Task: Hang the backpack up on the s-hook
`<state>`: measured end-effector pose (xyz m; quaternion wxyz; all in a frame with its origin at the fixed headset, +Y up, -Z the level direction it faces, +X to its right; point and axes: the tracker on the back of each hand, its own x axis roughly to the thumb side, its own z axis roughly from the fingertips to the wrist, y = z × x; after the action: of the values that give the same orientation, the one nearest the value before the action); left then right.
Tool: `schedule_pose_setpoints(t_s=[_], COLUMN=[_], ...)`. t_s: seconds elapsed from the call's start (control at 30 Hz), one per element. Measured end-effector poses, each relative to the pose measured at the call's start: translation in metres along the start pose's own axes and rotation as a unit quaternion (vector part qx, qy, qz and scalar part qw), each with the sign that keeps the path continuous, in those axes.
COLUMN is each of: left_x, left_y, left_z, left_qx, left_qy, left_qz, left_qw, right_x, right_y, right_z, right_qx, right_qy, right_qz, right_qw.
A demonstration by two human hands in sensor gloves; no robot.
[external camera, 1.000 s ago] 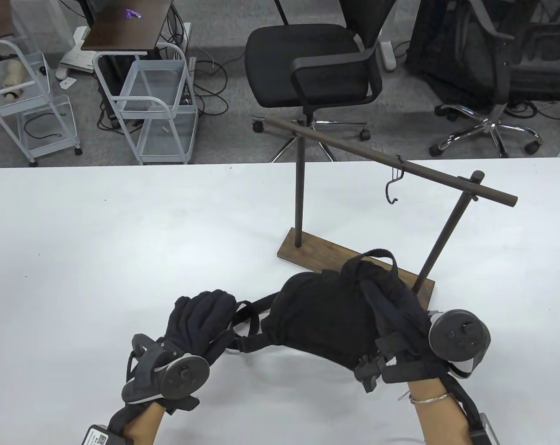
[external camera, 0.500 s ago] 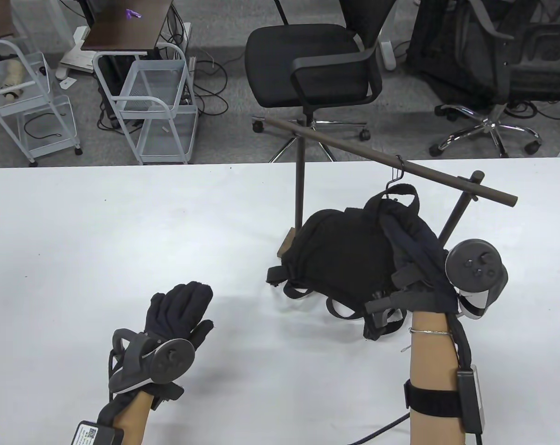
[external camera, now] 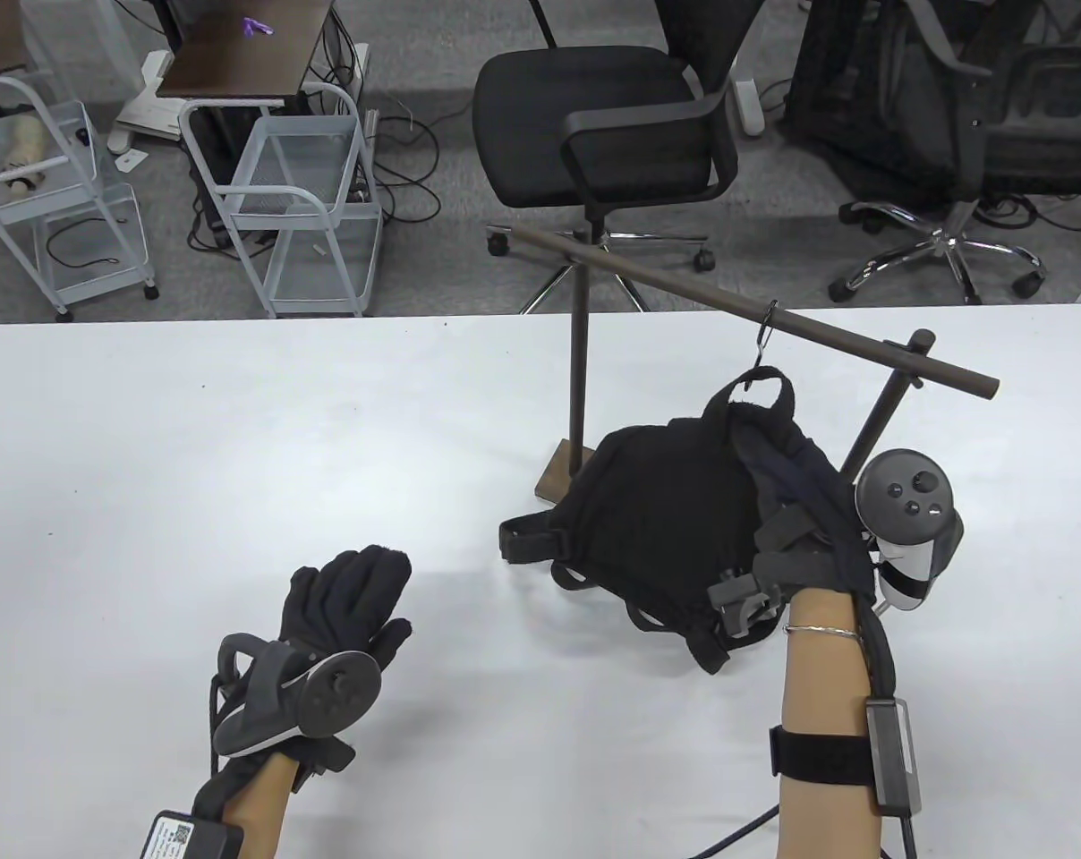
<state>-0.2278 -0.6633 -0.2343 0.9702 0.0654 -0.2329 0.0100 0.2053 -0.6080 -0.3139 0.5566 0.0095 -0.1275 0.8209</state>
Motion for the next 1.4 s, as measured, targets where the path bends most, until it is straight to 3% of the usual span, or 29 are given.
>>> schedule_pose_setpoints(t_s=[0.13, 0.3, 0.4, 0.5, 0.57, 0.7, 0.8, 0.87, 1.13, 1.4], left_x=[-0.003, -0.010, -0.013, -0.014, -0.014, -0.011, -0.006, -0.003, 0.004, 0.006], left_y=[-0.002, -0.003, -0.004, -0.005, -0.006, -0.009, -0.012, -0.013, -0.011, -0.011], left_z=[-0.001, 0.000, 0.001, 0.001, 0.001, -0.001, -0.003, -0.004, -0.004, -0.004], left_qx=[-0.016, -0.032, -0.036, -0.043, -0.049, -0.064, -0.084, -0.090, -0.092, -0.098], left_qy=[0.011, 0.026, 0.030, 0.026, 0.021, 0.004, -0.010, -0.018, -0.041, -0.046], left_qz=[0.009, 0.056, 0.090, 0.112, 0.125, 0.136, 0.139, 0.140, 0.144, 0.138], left_qw=[1.000, 0.998, 0.995, 0.992, 0.991, 0.989, 0.987, 0.986, 0.984, 0.984], right_x=[-0.008, 0.001, 0.020, 0.036, 0.040, 0.023, 0.005, -0.003, -0.019, -0.020], right_y=[0.004, 0.009, 0.012, 0.017, 0.027, 0.055, 0.078, 0.088, 0.095, 0.095], right_z=[0.007, 0.028, 0.049, 0.069, 0.085, 0.100, 0.105, 0.107, 0.107, 0.107], right_qx=[-0.032, -0.054, -0.096, -0.089, -0.042, 0.081, 0.205, 0.255, 0.282, 0.284], right_qy=[-0.004, -0.056, -0.122, -0.198, -0.233, -0.230, -0.204, -0.187, -0.169, -0.162], right_qz=[0.068, 0.178, 0.238, 0.326, 0.344, 0.292, 0.325, 0.339, 0.369, 0.371], right_qw=[0.997, 0.981, 0.959, 0.920, 0.909, 0.925, 0.901, 0.886, 0.870, 0.869])
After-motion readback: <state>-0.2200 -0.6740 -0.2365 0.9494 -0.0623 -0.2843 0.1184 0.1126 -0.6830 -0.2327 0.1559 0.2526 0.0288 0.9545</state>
